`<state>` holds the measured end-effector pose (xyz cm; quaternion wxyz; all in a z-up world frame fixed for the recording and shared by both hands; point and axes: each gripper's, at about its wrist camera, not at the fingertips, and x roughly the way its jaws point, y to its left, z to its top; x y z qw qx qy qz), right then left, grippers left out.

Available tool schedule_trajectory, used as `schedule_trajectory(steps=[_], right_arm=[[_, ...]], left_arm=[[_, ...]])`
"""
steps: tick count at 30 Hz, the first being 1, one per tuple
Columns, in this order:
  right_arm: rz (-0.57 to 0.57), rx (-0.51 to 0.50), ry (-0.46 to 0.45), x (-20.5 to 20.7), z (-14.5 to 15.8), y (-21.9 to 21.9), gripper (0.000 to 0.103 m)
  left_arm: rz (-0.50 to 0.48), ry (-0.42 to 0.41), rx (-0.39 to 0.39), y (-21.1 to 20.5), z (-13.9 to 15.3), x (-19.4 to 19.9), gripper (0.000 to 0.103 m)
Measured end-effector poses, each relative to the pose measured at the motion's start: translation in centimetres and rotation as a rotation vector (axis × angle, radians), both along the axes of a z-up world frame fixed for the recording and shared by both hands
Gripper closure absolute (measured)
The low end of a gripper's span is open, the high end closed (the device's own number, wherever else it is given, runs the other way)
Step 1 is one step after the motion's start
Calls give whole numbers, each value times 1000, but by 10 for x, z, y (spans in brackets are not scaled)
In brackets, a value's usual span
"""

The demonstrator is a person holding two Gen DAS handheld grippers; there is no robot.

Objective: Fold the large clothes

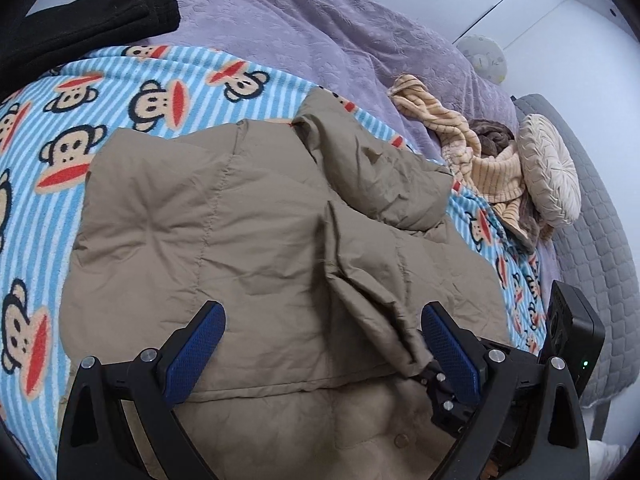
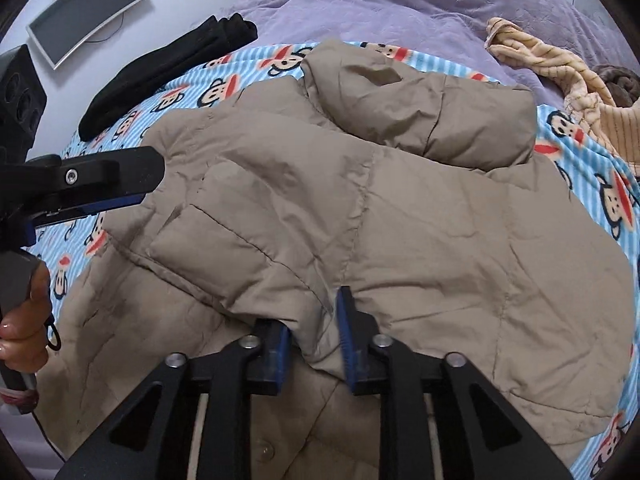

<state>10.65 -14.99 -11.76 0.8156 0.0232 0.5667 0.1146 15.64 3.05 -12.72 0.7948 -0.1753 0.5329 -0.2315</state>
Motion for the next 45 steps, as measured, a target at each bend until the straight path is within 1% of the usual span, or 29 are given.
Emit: schedule_trajectory(steps=[1, 2, 4, 6, 10, 12, 13, 14, 15, 16, 17, 18, 19, 20, 22, 23, 24, 26, 29, 32, 33, 34, 35, 36, 37, 38, 40, 43, 45], right_arm=[[-8, 20, 5, -5, 4, -5, 42], [-23, 52, 3, -10, 10, -13, 29], [-82, 128, 10, -23, 19, -42, 27], [-180, 182, 45, -40, 20, -76, 27], [-512, 365, 130, -85, 4, -172, 27], [-691, 478, 143, -110, -7, -217, 27], [-759, 527, 135, -118, -10, -233, 27], [-824, 578, 118, -126, -13, -249, 27], [-882, 618, 98, -132, -16, -263, 27], [-925, 642, 81, -135, -18, -272, 27], [-963, 667, 70, -136, -20, -280, 30], [-997, 691, 62, -136, -23, -287, 39], [-1012, 695, 68, -134, -25, -290, 71], [-1009, 693, 77, -130, -26, -291, 90], [-946, 691, 57, -117, -20, -286, 91], [-899, 665, 48, -109, -15, -279, 91], [-856, 633, 42, -100, -11, -270, 92], [-811, 593, 53, -86, -13, -260, 92], [-788, 509, 113, -75, -37, -252, 92], [-823, 557, 129, -80, -55, -257, 95], [-822, 565, 129, -80, -54, -258, 95], [-817, 557, 131, -81, -51, -259, 94], [-806, 549, 140, -81, -47, -259, 89], [-793, 534, 152, -82, -42, -258, 87], [-777, 510, 164, -83, -36, -257, 79], [-762, 479, 168, -85, -28, -255, 65], [-743, 402, 147, -93, -9, -253, 50], [-728, 235, 34, -108, 27, -252, 51], [-714, 152, -30, -109, 44, -254, 73]], left_arm=[[-11, 15, -26, -2, 0, 1, 4], [-23, 32, -53, -5, -2, 2, 4], [-48, 55, -77, -11, -5, 2, 4], [-71, 77, -74, -21, -12, 4, 4], [-85, 140, -59, -38, -36, 11, 4], [-83, 146, -44, -50, -41, 15, 5], [-80, 141, -40, -56, -42, 17, 9], [-81, 134, -37, -62, -41, 18, 25], [-87, 139, -30, -67, -42, 20, 46], [-92, 149, -19, -72, -43, 22, 58], [-95, 150, -7, -76, -43, 23, 87], [-96, 146, -5, -78, -41, 25, 90], [-84, 119, 1, -77, -35, 23, 90], [-77, 85, 7, -73, -29, 21, 90], [-58, 25, 40, -64, -17, 18, 90], [-45, 11, 58, -58, -14, 18, 90], [-29, 7, 79, -51, -15, 18, 90], [-12, 35, 113, -40, -26, 22, 90], [-25, 49, 169, -38, -46, 23, 90], [-31, 19, 227, -47, -47, 17, 89], [-28, 9, 251, -49, -46, 15, 84], [-21, 1, 282, -48, -44, 13, 82], [-10, -11, 315, -45, -40, 11, 79], [1, -27, 345, -43, -35, 9, 73], [14, -45, 376, -39, -30, 7, 69], [31, -65, 409, -34, -24, 6, 61], [65, -108, 462, -24, -9, 4, 59], [93, -135, 438, -8, 9, 7, 60], [88, -150, 405, -8, 20, 10, 60]])
